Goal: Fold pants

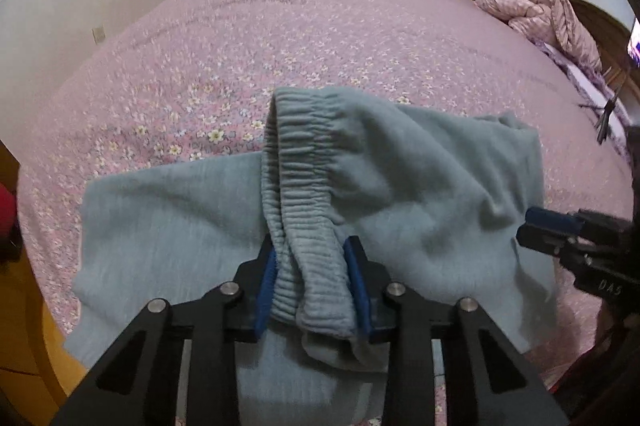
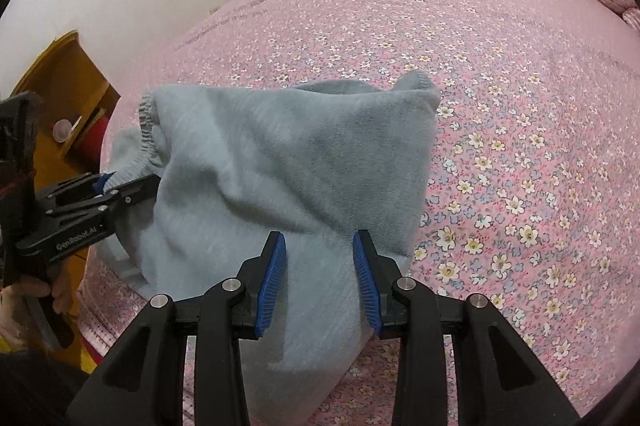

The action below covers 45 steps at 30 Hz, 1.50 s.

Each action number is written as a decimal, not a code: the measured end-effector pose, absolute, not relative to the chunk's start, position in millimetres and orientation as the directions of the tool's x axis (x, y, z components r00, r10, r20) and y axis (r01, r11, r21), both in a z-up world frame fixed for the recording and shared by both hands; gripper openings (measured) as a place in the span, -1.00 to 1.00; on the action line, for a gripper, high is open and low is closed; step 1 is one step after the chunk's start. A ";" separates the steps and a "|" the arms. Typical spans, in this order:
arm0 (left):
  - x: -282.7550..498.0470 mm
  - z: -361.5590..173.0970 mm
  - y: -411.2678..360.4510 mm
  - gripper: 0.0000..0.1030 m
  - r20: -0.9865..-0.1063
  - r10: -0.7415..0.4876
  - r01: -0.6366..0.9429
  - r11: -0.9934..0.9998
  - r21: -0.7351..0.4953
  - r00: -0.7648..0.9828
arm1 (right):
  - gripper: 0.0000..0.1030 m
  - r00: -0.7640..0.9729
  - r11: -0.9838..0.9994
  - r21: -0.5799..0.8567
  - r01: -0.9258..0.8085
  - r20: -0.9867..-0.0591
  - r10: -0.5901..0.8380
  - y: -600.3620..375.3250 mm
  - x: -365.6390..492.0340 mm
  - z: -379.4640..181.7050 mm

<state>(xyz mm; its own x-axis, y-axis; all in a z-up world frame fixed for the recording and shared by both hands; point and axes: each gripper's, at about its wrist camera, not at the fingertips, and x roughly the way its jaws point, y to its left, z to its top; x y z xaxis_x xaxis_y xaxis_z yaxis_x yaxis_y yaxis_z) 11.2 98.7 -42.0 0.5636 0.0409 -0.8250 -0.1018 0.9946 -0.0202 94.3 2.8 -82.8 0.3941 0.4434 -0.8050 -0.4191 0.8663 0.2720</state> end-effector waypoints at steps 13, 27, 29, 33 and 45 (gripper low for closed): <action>16.5 -43.4 108.7 -0.32 -0.827 -0.013 -0.133 0.985 -0.106 0.561 | -0.27 0.421 0.884 0.222 -0.411 -0.814 0.400 0.2 88.9 -70.2; -20.8 29.9 101.3 -0.57 -0.705 -0.115 -0.079 0.968 -0.237 0.700 | -0.26 0.489 0.910 0.268 -0.317 -0.776 0.399 -40.3 79.6 -47.7; -24.8 38.1 105.1 -0.57 -0.688 -0.126 -0.082 0.962 -0.261 0.714 | -0.27 0.490 0.909 0.264 -0.322 -0.775 0.399 -37.5 78.4 -46.3; -33.0 55.6 112.6 -0.59 -0.662 -0.135 -0.086 0.953 -0.290 0.737 | -0.26 0.496 0.906 0.244 -0.347 -0.772 0.398 -30.0 71.9 -43.2; -58.2 78.8 161.5 -0.61 -0.637 -0.002 -0.215 0.941 -0.263 0.771 | -0.26 0.480 0.896 0.210 -0.390 -0.784 0.393 -10.6 72.6 -43.7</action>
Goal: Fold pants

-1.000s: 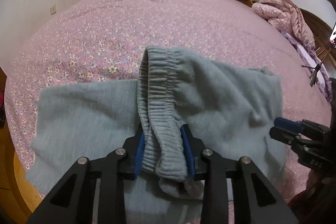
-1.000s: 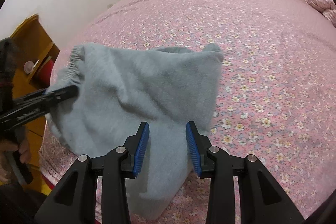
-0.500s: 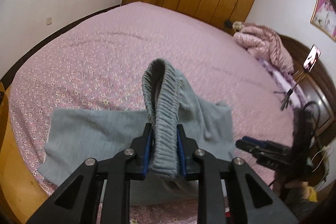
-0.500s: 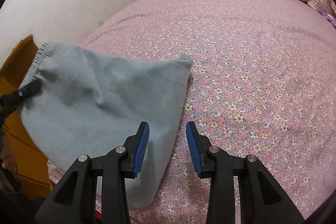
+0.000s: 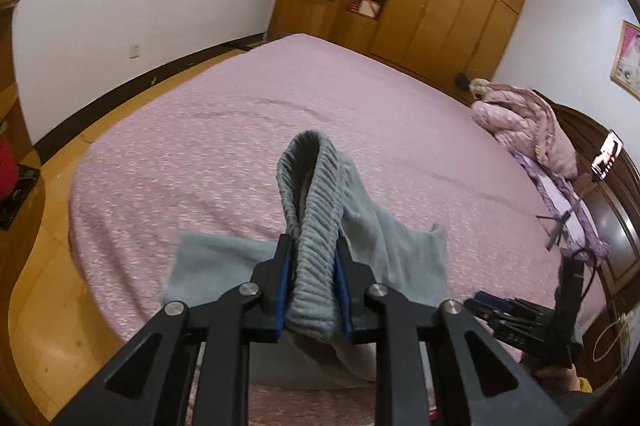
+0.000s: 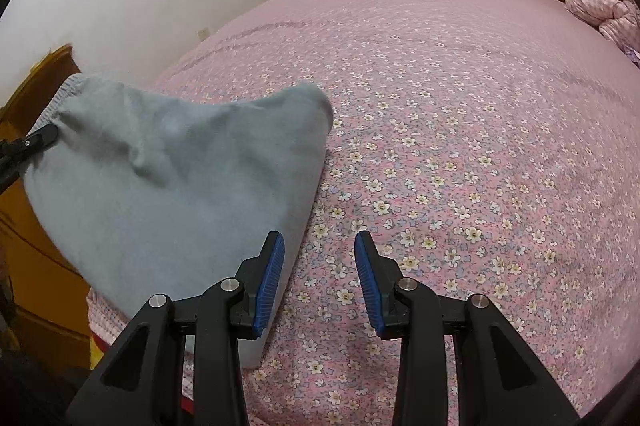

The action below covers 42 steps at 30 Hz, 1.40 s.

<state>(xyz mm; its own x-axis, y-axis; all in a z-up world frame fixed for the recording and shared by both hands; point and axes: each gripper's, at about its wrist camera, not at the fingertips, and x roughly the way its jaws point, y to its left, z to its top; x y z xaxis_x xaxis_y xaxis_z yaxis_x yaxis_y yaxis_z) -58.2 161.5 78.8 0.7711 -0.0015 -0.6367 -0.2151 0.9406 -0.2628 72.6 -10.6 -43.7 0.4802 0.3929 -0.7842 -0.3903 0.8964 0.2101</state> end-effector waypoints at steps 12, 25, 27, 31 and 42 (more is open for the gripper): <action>-56.8 33.3 221.1 -0.62 -0.730 0.106 -0.348 0.918 -0.188 0.675 | -0.26 0.411 0.845 0.196 -0.497 -0.805 0.428 41.1 98.0 -48.8; -71.4 -9.6 232.3 0.10 -0.815 0.267 -0.409 0.912 0.040 0.514 | -0.27 0.408 0.847 0.274 -0.455 -0.782 0.472 31.2 132.3 -39.6; -79.3 -0.1 231.8 0.09 -0.805 0.275 -0.423 0.906 0.033 0.526 | -0.27 0.411 0.842 0.276 -0.463 -0.775 0.480 32.6 135.0 -36.7; -88.0 25.8 223.7 -0.08 -0.756 0.242 -0.419 0.907 -0.048 0.609 | -0.42 0.404 0.834 0.285 -0.473 -0.771 0.493 42.9 143.0 -35.8; 3.0 -27.3 214.1 -0.66 -0.815 0.116 -0.326 0.941 -0.093 0.568 | -0.50 0.396 0.883 0.251 -0.395 -0.821 0.411 64.2 203.2 -77.3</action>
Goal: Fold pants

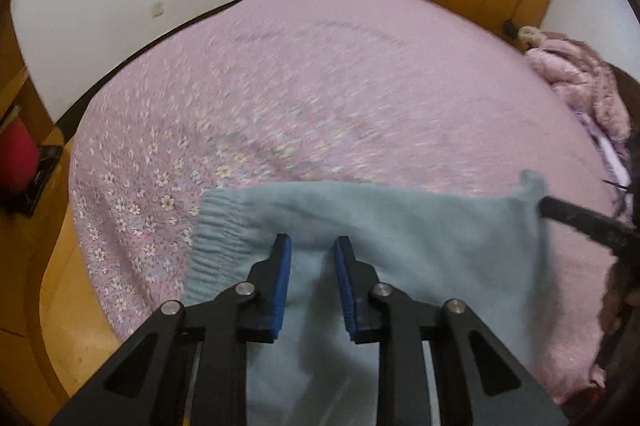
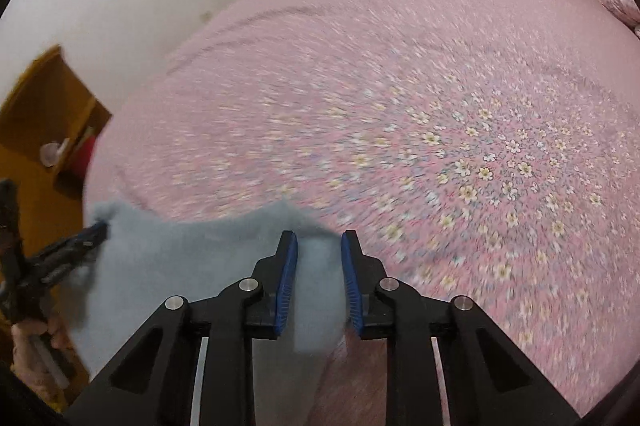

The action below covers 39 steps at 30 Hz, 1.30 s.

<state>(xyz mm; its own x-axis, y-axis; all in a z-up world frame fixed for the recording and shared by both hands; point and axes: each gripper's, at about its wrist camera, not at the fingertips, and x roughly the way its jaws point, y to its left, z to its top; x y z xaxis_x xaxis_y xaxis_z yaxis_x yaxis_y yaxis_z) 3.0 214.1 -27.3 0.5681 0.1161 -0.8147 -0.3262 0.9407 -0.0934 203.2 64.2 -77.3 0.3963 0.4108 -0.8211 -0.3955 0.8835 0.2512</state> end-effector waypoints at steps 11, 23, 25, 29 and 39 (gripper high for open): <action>-34.1 -14.6 251.0 -0.89 -0.794 0.010 -0.383 0.880 -0.282 0.608 | -0.50 0.432 0.882 0.279 -0.379 -0.790 0.435 46.1 180.9 -49.9; -81.0 -21.0 224.9 -0.89 -0.837 0.116 -0.380 0.918 -0.116 0.535 | -0.47 0.361 0.876 0.300 -0.378 -0.823 0.438 27.6 138.9 -66.9; -81.0 -32.2 225.0 -0.89 -0.854 0.113 -0.397 0.911 -0.115 0.508 | -0.39 0.344 0.876 0.332 -0.349 -0.824 0.449 18.8 138.7 -72.1; -83.2 -25.6 216.2 -0.71 -0.846 0.141 -0.382 0.921 -0.078 0.514 | -0.35 0.341 0.881 0.355 -0.313 -0.824 0.453 3.2 130.6 -72.7; -77.1 -1.9 175.4 -0.13 -0.823 0.073 -0.288 0.951 -0.113 0.563 | 0.02 0.257 0.862 0.431 -0.266 -0.830 0.494 -6.9 123.7 -88.4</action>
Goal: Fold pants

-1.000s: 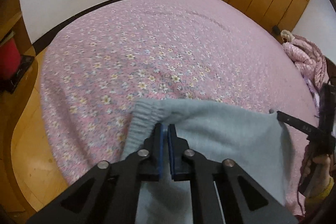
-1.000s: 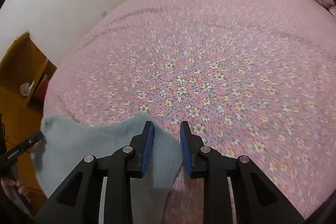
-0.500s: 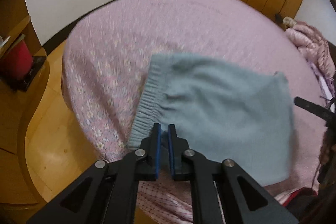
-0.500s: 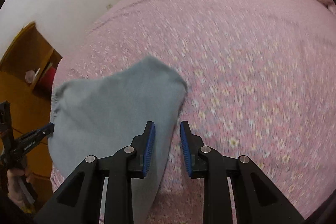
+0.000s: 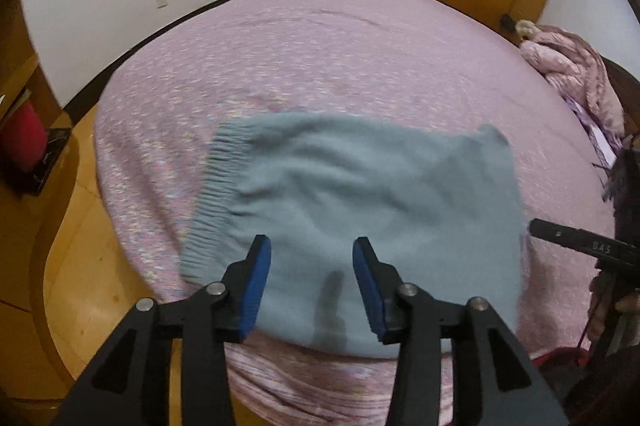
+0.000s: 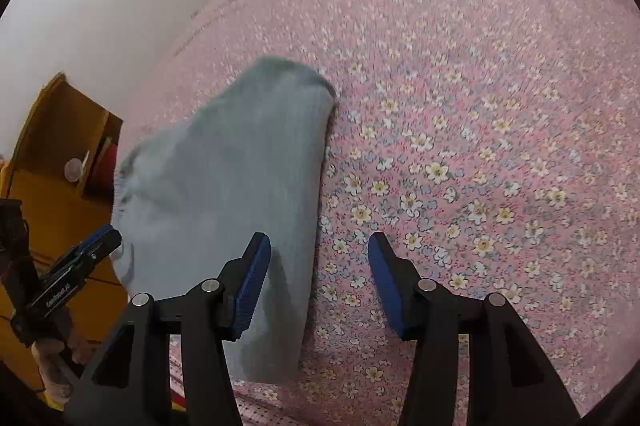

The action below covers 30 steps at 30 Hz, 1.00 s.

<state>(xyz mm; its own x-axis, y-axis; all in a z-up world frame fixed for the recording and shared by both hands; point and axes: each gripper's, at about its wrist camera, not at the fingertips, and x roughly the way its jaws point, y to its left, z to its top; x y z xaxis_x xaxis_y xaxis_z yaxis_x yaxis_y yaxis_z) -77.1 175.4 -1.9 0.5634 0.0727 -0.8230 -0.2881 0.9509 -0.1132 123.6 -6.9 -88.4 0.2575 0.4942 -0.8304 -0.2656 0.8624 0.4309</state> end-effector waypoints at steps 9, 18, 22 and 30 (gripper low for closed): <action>-59.9 -25.8 150.0 -0.05 -0.857 0.045 -0.247 0.964 -0.097 0.513 | 0.24 0.241 0.815 0.530 -0.237 -0.780 0.577 -30.5 124.1 -99.2; -55.4 -32.3 148.1 0.15 -0.850 0.056 -0.237 0.968 -0.082 0.524 | 0.52 0.204 0.778 0.584 -0.232 -0.752 0.626 -36.5 127.4 -94.7; -53.6 -33.0 149.9 0.16 -0.852 0.063 -0.244 0.967 -0.077 0.519 | 0.43 0.173 0.806 0.544 -0.233 -0.793 0.584 -42.5 123.3 -88.5; -57.4 -33.6 159.8 0.17 -0.856 0.046 -0.285 0.951 -0.120 0.515 | 0.10 0.106 0.787 0.546 -0.287 -0.799 0.592 -32.4 112.6 -97.2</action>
<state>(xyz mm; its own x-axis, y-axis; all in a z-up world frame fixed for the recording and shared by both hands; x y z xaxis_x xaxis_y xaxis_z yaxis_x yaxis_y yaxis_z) -57.4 159.8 -33.6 0.5152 0.0464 -0.8558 -0.2852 0.9509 -0.1201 112.6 -32.4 -97.2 0.1058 0.5922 -0.7988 -0.2873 0.7873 0.5456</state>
